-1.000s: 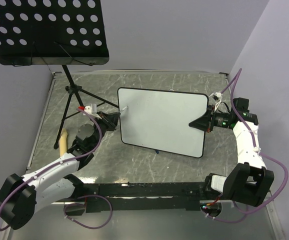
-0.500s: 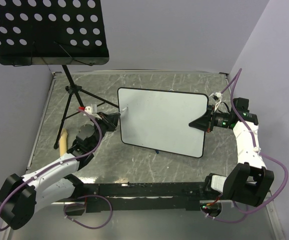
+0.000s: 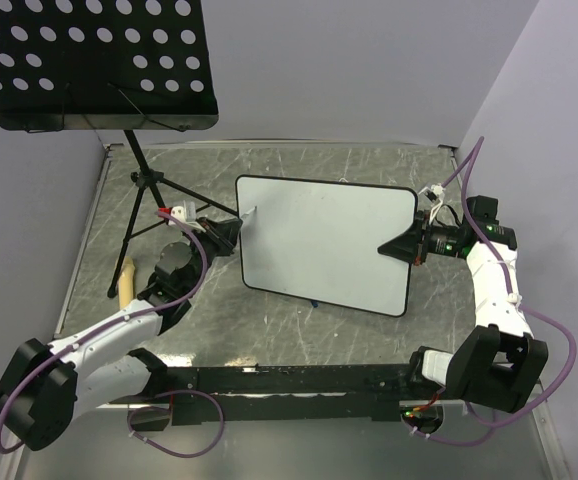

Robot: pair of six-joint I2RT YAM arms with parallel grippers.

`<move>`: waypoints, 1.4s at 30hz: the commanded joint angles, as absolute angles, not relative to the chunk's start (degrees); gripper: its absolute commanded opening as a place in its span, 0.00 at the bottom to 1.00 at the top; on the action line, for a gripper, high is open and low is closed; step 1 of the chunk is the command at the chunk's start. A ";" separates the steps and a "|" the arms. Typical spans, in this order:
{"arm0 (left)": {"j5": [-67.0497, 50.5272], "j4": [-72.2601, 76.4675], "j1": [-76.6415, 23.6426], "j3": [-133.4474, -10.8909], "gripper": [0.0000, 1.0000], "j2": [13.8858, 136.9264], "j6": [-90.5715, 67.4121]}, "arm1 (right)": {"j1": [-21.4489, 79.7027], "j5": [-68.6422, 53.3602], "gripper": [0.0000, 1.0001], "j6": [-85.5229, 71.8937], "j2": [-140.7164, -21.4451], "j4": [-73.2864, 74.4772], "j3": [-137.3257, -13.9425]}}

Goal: Write a sentence on the whiteboard

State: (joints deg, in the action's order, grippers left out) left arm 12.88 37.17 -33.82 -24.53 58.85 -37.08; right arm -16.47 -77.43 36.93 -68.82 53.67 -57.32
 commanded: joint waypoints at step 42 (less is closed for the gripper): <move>9.85 36.64 -30.76 -26.54 0.01 56.33 -39.20 | -16.26 -90.35 0.00 39.37 -68.73 53.88 -61.26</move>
